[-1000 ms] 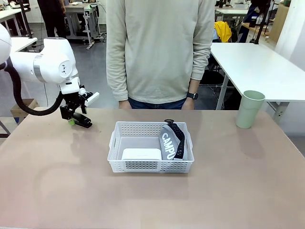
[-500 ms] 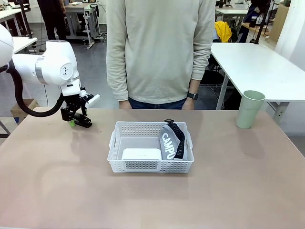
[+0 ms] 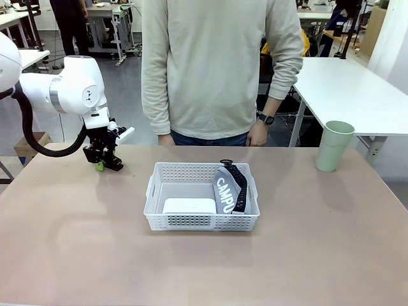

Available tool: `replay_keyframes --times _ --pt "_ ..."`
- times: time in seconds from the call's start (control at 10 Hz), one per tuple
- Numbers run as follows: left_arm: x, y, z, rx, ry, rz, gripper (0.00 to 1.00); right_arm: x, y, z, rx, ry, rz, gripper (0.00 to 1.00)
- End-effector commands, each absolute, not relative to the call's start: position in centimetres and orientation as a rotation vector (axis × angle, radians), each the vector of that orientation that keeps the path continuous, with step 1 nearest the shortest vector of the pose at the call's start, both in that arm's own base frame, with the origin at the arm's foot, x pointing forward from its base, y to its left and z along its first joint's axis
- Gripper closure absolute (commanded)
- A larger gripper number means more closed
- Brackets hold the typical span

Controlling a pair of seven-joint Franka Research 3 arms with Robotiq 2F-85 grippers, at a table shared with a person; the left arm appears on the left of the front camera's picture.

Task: Efficiently arrange items inside the basket to fit them all.
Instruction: Pick up the Stapler and place it inside the Organizing basket.

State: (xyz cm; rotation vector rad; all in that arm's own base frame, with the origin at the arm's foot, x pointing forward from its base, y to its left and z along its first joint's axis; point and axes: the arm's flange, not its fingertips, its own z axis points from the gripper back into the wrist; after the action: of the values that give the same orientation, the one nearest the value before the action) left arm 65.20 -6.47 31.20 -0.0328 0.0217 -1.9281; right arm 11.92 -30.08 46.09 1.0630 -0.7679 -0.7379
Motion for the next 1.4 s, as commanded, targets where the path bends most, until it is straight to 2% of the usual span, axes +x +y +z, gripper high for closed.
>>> replay_keyframes --times 0.0,0.1,0.2,0.3,0.5,0.7,1.0,1.1,1.3 --pt "65.7 -6.7 31.4 -0.04 0.029 -1.909 1.0 11.3 -30.3 46.2 1.07 -0.81 -0.721 0.0" --pt "65.7 -6.7 31.3 -0.039 0.033 -1.907 0.84 11.3 -30.3 46.2 1.07 -0.81 -0.721 0.0" --pt "65.8 -6.7 31.3 -0.041 0.031 -1.903 0.95 11.3 -30.3 46.2 1.07 -0.81 -0.721 0.0" --pt "65.8 -6.6 31.3 -0.041 0.032 -1.903 1.0 11.3 -30.3 46.2 1.07 -0.81 -0.721 0.0" --pt "65.9 -6.4 31.5 -0.051 0.025 -1.872 1.0 11.3 -30.3 46.2 1.07 -0.81 -0.721 0.0" --pt "64.6 -5.6 34.7 -0.065 -0.006 -1.815 1.0 11.3 -30.3 46.2 1.07 -0.81 -0.721 0.0" --pt "56.3 -2.1 46.0 -0.256 -0.202 -1.717 1.0 11.3 -30.3 46.2 1.07 -0.81 -0.721 0.0" --pt "52.4 -1.3 47.7 -0.298 -0.224 -1.661 1.0 11.3 -30.3 46.2 1.07 -0.81 -0.721 0.0" --pt "46.9 -0.5 47.3 -0.258 -0.282 -1.689 1.0 11.3 -30.3 46.2 1.07 -0.81 -0.721 0.0"
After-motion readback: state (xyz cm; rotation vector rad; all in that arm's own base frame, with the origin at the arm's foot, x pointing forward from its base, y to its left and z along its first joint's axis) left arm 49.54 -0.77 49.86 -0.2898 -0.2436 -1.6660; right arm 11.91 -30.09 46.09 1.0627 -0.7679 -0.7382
